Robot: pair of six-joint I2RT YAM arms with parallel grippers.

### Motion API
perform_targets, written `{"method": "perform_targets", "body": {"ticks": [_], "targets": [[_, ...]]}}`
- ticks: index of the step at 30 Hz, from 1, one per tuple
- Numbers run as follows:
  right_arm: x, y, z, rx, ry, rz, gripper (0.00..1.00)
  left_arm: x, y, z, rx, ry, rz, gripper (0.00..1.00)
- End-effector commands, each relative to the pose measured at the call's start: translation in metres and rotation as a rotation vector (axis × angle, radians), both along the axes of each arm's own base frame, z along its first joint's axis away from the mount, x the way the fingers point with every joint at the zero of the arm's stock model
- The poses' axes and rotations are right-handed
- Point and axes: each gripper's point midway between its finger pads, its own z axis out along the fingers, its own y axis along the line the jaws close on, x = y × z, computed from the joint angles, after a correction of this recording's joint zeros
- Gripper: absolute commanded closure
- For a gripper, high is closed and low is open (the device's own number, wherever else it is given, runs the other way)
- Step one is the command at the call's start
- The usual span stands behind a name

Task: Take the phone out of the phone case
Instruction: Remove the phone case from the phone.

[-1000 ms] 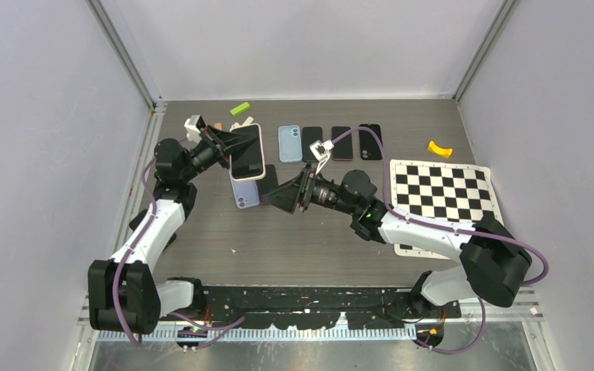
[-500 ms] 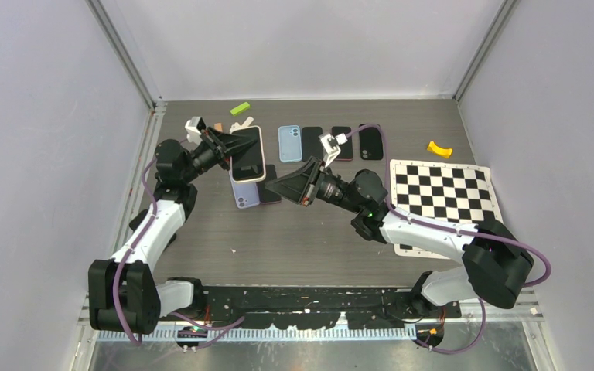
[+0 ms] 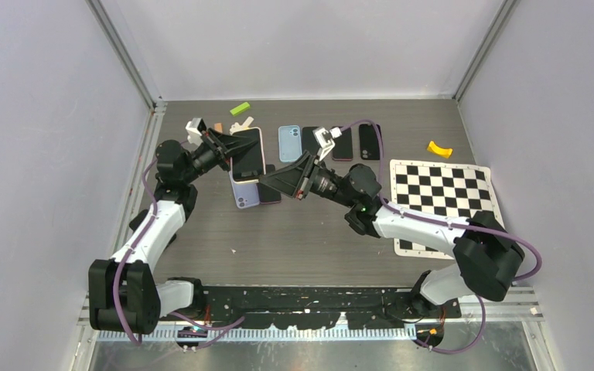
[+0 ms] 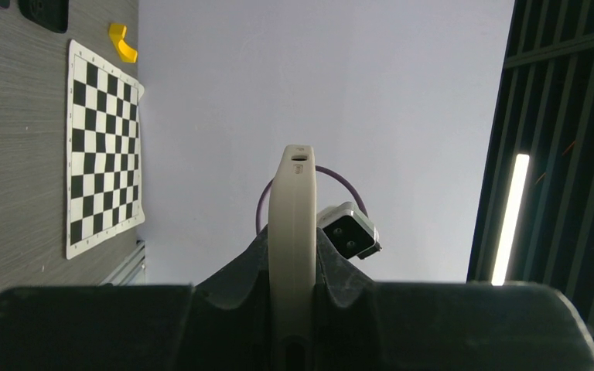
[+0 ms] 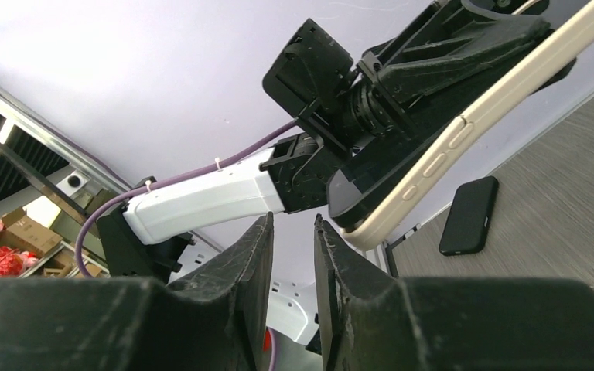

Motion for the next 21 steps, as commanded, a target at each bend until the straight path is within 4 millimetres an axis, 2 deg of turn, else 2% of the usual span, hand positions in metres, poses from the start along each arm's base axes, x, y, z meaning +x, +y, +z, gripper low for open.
{"method": "perform_targets", "body": {"ticks": [1,13,17,19,21], "targets": [[0.002,0.003,0.022,0.053,-0.024,-0.003,0.68,-0.012,0.0,0.028,-0.014,-0.114,-0.016,1.0],[0.021,0.01,-0.004,-0.017,0.033,-0.071,0.61,-0.012,0.001,0.034,-0.028,-0.12,-0.011,1.0],[0.041,0.011,-0.012,-0.054,0.098,-0.15,0.59,-0.014,0.001,0.036,-0.027,-0.126,-0.013,1.0],[0.053,0.013,-0.024,-0.102,0.154,-0.201,0.59,-0.015,0.001,0.038,-0.026,-0.135,-0.016,1.0],[0.065,0.013,-0.044,-0.174,0.23,-0.256,0.59,-0.015,0.001,0.042,-0.026,-0.156,-0.012,1.0]]}}
